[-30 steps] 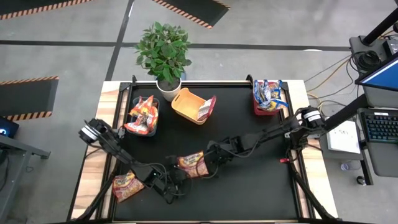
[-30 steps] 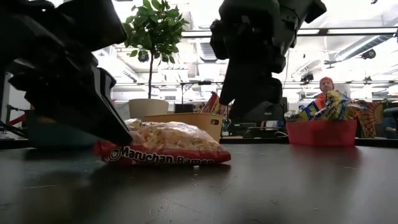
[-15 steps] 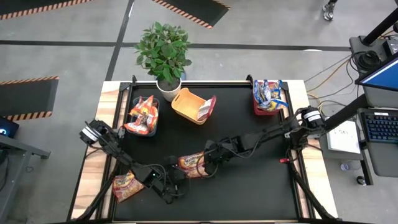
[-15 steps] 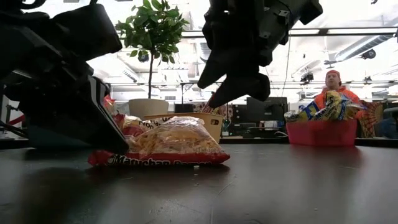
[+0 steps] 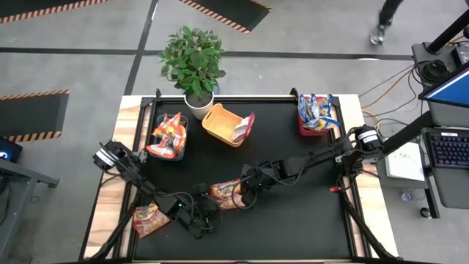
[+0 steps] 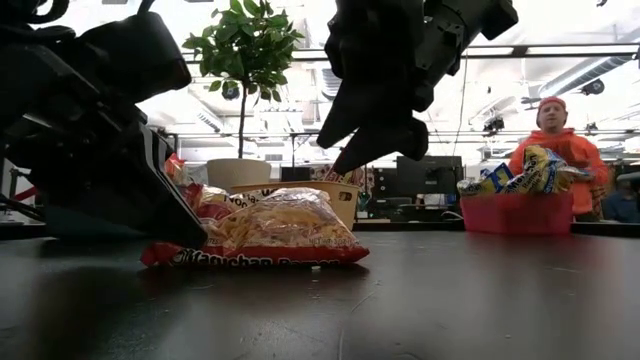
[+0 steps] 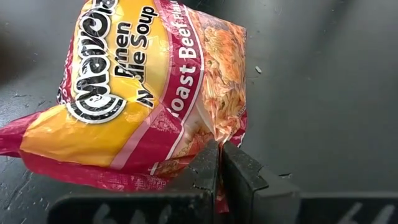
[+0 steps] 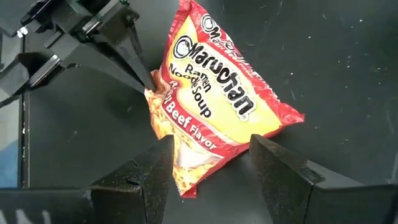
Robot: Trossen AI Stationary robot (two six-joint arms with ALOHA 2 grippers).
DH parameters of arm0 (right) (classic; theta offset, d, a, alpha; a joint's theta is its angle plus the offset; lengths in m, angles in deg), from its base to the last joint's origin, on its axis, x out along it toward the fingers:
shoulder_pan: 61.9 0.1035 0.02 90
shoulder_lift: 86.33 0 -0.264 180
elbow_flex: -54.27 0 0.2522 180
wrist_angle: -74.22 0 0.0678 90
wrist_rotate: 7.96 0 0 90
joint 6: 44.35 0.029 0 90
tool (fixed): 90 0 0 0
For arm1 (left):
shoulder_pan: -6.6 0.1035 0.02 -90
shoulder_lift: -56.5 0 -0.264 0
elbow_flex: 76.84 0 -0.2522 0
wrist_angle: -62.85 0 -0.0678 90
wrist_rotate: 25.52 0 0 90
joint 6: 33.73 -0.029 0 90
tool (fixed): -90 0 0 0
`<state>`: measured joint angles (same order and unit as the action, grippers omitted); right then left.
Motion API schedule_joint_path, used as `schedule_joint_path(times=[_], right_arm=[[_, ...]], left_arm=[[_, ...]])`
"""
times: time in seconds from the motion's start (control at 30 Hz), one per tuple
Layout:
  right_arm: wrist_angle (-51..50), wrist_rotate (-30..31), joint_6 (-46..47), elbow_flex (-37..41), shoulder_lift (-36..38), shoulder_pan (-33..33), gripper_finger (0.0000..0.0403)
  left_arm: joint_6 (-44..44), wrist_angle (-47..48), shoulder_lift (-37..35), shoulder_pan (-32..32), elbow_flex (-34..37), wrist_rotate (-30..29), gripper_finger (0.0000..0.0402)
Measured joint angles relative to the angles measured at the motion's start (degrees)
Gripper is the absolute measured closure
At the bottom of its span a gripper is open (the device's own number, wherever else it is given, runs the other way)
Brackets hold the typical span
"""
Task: Sort Maruchan noodles
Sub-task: Put the right red noodle pack into the yellow bin
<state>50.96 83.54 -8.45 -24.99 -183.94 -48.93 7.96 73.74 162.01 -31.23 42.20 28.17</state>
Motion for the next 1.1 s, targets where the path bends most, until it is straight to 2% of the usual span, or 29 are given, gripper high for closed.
schedule_joint_path(times=[0.13,0.23,0.6,0.77,0.9,1.1], right_arm=[[0.0,0.1,0.2,0.0,0.0,-0.4,0.0208],[0.0,0.2,3.0,0.0,0.0,-0.7,0.0196],[0.6,0.4,5.0,0.9,-1.6,-1.9,0.0077],[10.2,-0.6,1.0,4.9,-3.2,-2.2,0.0050],[21.2,-4.1,0.0,7.4,-5.3,-2.1,0.0052],[32.5,-5.7,-1.8,8.1,-10.9,-2.2,0.0066]], left_arm=[[-0.1,0.0,0.1,0.0,0.0,-0.3,0.0400],[-0.1,-0.2,0.1,0.0,0.1,-0.3,0.0400],[-0.4,-0.5,0.2,-0.3,0.2,-0.5,0.0400],[-0.2,-0.7,0.2,-0.3,0.5,-0.6,0.0400],[-0.1,-1.7,0.2,-0.4,1.0,-0.8,0.0400],[0.0,-2.0,0.2,-0.4,1.2,-0.8,0.0400]])
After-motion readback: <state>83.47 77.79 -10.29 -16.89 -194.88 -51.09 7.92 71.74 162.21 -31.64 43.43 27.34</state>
